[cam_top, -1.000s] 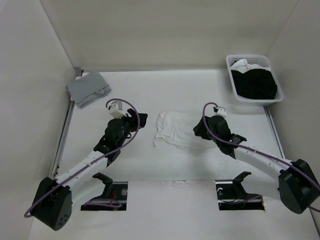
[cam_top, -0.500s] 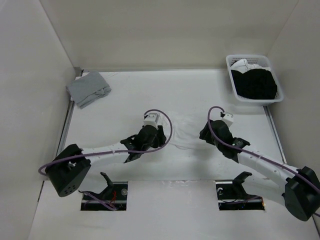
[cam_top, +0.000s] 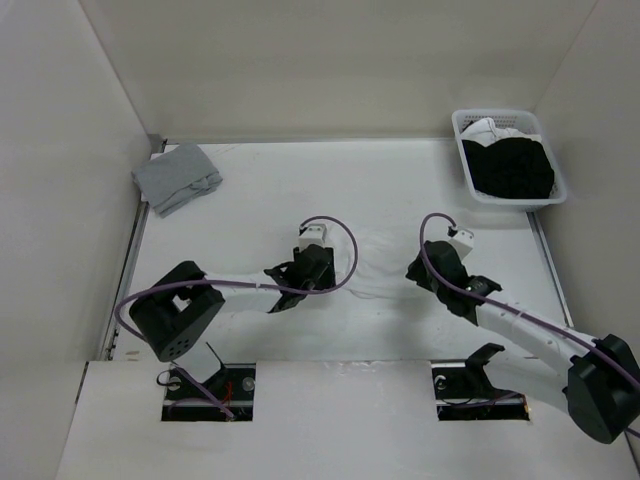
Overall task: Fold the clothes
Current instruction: Flatten the tank top out
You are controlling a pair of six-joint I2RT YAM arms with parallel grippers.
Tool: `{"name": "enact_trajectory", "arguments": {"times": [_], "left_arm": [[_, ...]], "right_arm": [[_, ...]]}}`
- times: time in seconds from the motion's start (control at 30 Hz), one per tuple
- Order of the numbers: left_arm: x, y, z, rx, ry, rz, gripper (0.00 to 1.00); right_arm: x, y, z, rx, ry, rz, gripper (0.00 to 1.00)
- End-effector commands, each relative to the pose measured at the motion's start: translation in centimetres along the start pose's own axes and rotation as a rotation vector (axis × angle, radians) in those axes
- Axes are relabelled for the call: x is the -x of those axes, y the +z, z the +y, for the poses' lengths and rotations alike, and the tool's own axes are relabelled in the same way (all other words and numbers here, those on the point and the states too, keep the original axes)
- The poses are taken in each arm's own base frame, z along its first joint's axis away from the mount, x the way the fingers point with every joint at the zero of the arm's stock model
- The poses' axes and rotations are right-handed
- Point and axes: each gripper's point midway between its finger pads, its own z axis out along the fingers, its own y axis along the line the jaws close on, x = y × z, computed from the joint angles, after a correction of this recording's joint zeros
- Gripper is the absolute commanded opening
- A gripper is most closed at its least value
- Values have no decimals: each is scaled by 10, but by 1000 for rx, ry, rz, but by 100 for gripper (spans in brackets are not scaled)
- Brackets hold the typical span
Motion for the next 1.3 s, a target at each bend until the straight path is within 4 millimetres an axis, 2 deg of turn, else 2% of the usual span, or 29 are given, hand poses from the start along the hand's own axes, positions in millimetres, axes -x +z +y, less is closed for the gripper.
{"name": "enact_trajectory", "arguments": {"times": [0.0, 0.03, 0.07, 0.1, 0.13, 0.17, 0.23, 0.3, 0.37, 0.43, 0.5, 0.53, 0.6, 0.67, 0.7, 0.77, 0.8, 0.83, 0.87, 0.9, 0.93, 1.0, 1.1, 1.17, 1.27], "left_arm": [[36, 8, -28, -77, -53, -82, 36], [41, 10, -16, -47, -72, -99, 21], [50, 10, -1, -7, -95, -123, 11], [60, 9, 21, 45, -123, -150, 7], [63, 9, 29, 64, -136, -158, 6], [74, 6, 55, 116, -182, -182, 4], [94, -6, 96, 180, -289, -233, 4], [103, -16, 111, 188, -339, -270, 5], [109, -24, 118, 183, -373, -300, 14], [108, -25, 112, 157, -366, -291, 31], [100, -27, 108, 138, -358, -265, 39], [98, -29, 109, 138, -359, -261, 40], [92, -39, 114, 145, -367, -270, 39], [88, -49, 122, 159, -378, -291, 39], [87, -56, 127, 176, -383, -308, 38], [85, -63, 138, 217, -389, -329, 38], [82, -70, 153, 275, -404, -352, 38], [81, -72, 159, 296, -415, -358, 38], [79, -73, 163, 308, -428, -358, 38], [74, -75, 174, 335, -474, -355, 39], [74, -76, 177, 338, -491, -354, 39], [71, -74, 189, 332, -551, -332, 39], [67, -71, 197, 319, -606, -304, 39], [65, -71, 203, 316, -637, -297, 39], [63, -72, 209, 309, -672, -299, 39]], "right_arm": [[8, 3, -13, -52, 23, -34, 56], [9, 3, -14, -53, 24, -38, 56], [8, 2, -13, -45, 24, -33, 56], [7, 2, -11, -38, 21, -27, 55], [6, 3, -9, -35, 20, -19, 54], [3, 3, -6, -27, 13, -6, 53], [-9, 3, 11, 23, -9, 45, 49], [-16, 2, 19, 40, -28, 65, 50], [-25, 3, 30, 61, -48, 87, 56], [-37, 5, 43, 81, -76, 124, 64], [-50, 5, 56, 109, -106, 160, 64], [-56, 4, 65, 133, -114, 171, 64], [-71, -5, 96, 225, -119, 194, 64], [-81, -12, 114, 281, -114, 214, 65], [-92, -18, 133, 332, -111, 242, 66], [-106, -24, 152, 384, -119, 277, 66], [-120, -30, 167, 420, -128, 306, 66], [-132, -34, 177, 437, -131, 326, 65], [-137, -35, 180, 441, -133, 335, 64], [-151, -41, 189, 454, -114, 366, 61], [-154, -42, 191, 457, -109, 373, 61], [-182, -56, 199, 481, -96, 438, 60], [-211, -64, 203, 483, -87, 522, 55], [-223, -68, 202, 473, -66, 555, 51], [-234, -74, 200, 467, -59, 580, 51]]}}
